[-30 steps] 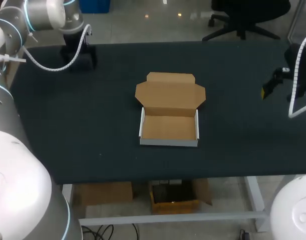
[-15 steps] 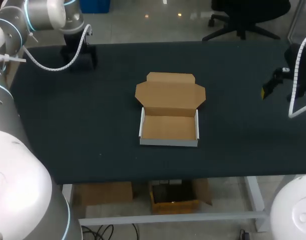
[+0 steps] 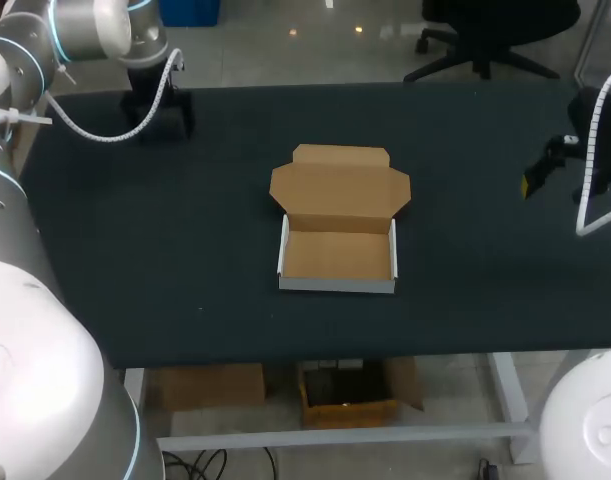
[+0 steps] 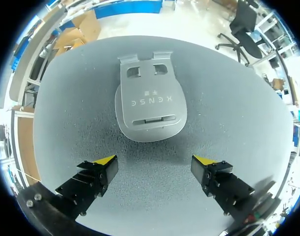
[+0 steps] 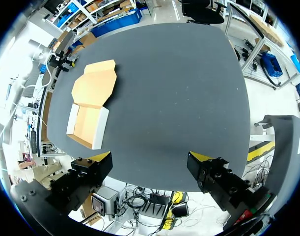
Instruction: Assemble the packaging by folding the flat box into shape, placing the metal phone stand inside, and closing the box properly
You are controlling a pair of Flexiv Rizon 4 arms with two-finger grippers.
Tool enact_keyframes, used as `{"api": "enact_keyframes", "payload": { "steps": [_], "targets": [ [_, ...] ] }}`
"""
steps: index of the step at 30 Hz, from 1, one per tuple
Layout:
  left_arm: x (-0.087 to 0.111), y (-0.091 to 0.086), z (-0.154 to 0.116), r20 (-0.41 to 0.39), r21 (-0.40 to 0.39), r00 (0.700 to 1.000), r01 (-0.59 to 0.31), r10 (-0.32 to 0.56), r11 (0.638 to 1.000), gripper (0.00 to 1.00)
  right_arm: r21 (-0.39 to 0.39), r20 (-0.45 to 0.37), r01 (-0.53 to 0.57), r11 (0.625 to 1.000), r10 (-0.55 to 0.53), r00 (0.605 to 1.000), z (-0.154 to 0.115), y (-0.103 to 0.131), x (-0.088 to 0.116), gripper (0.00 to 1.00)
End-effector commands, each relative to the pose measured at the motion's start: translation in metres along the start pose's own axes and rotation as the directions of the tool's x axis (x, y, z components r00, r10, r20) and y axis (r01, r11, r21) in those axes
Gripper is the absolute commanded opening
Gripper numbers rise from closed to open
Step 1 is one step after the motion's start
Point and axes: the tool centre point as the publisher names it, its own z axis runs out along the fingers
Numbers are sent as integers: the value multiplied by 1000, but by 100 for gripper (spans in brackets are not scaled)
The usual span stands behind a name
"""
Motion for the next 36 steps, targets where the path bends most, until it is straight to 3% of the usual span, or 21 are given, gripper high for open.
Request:
{"api": "enact_keyframes", "payload": {
  "steps": [1,36],
  "targets": [
    [1,0,0,4,-2,1000,1,-1,1000,100,5,2,-1,1000,1,1000,-1,0,0,100],
    [2,-3,0,5,7,1000,-4,4,1000,100,5,2,-1,1000,1,1000,-1,0,0,100]
  ]
}}
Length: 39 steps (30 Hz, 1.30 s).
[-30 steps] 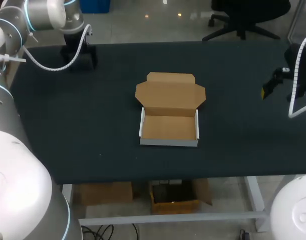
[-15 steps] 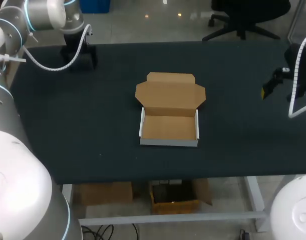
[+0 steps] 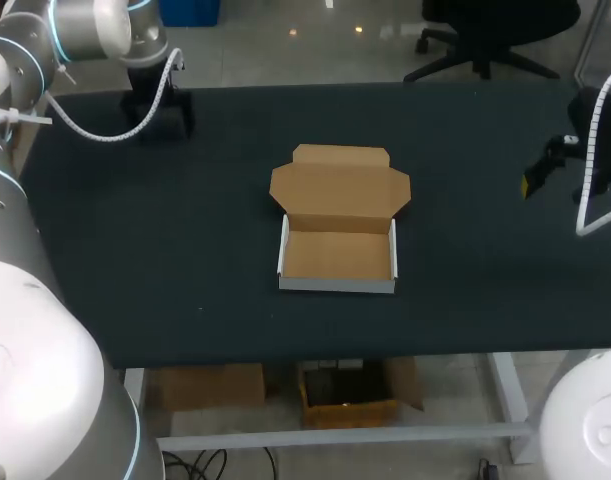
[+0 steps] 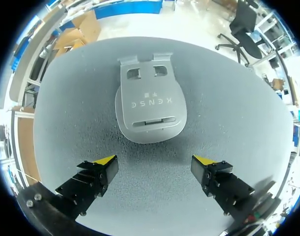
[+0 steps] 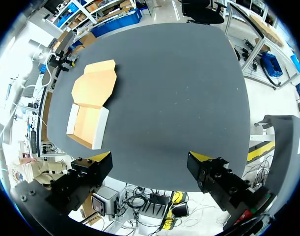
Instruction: Assemble the packaging by folding the flat box into shape, placing the metal phone stand inside, and closing the box properly
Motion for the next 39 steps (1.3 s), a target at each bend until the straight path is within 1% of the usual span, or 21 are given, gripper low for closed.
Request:
{"api": "enact_keyframes", "payload": {
  "steps": [1,16,28,39],
  "targets": [
    [2,-2,0,2,2,1000,-4,4,1000,100,5,2,-1,1000,1,1000,-1,0,0,100],
    [3,-11,2,5,15,1000,-9,9,1000,100,5,2,-1,1000,1,1000,-1,0,0,100],
    [6,-14,3,19,22,1000,-13,12,1000,100,5,2,-1,1000,1,1000,-1,0,0,100],
    [8,-24,5,28,28,1000,-4,3,1000,100,5,2,-1,1000,1,1000,-1,0,0,100]
  ]
}}
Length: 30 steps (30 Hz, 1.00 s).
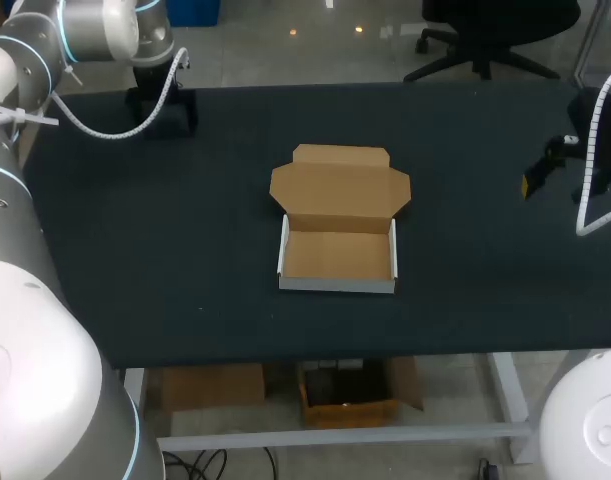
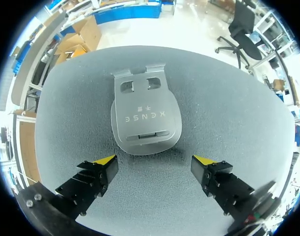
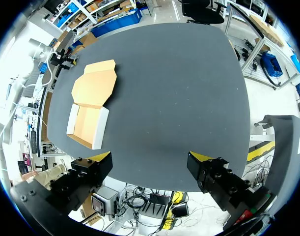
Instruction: Assemble the packaging by folding the flat box into shape, placing the metal phone stand inside, and closing the box properly
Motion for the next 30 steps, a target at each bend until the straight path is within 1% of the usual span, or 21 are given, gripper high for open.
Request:
{"api": "enact_keyframes", "payload": {
  "steps": [1,30],
  "targets": [
    [2,-10,4,7,-15,1000,5,-5,1000,100,5,2,-1,1000,1,1000,-1,0,0,100],
    [-2,-40,12,11,-15,999,32,-32,999,100,5,2,-1,1000,1,1000,-1,0,0,100]
  ]
}}
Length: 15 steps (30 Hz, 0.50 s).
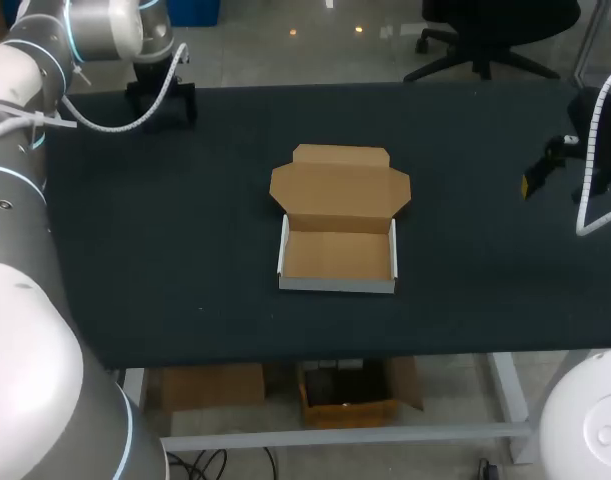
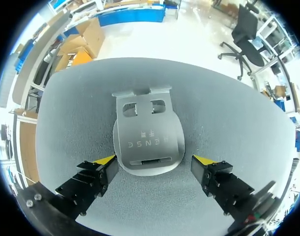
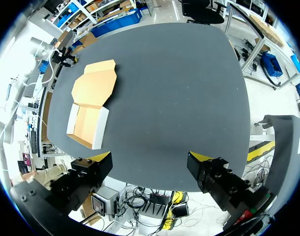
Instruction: Assemble the packaging by folding the flat box into shape, placing the metal phone stand inside, and closing the box properly
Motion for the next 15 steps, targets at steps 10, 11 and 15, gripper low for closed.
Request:
{"api": "enact_keyframes", "payload": {
  "steps": [10,11,15],
  "targets": [
    [0,-20,10,9,-50,1000,10,-10,999,100,5,2,-1,1000,1,1000,-1,0,0,100],
    [-1,-21,10,9,-49,1000,11,-10,999,100,5,2,-1,1000,1,1000,-1,0,0,100],
    [-2,-24,10,10,-48,1000,16,-15,999,98,5,2,-1,1000,1,1000,-1,0,0,100]
  ]
}}
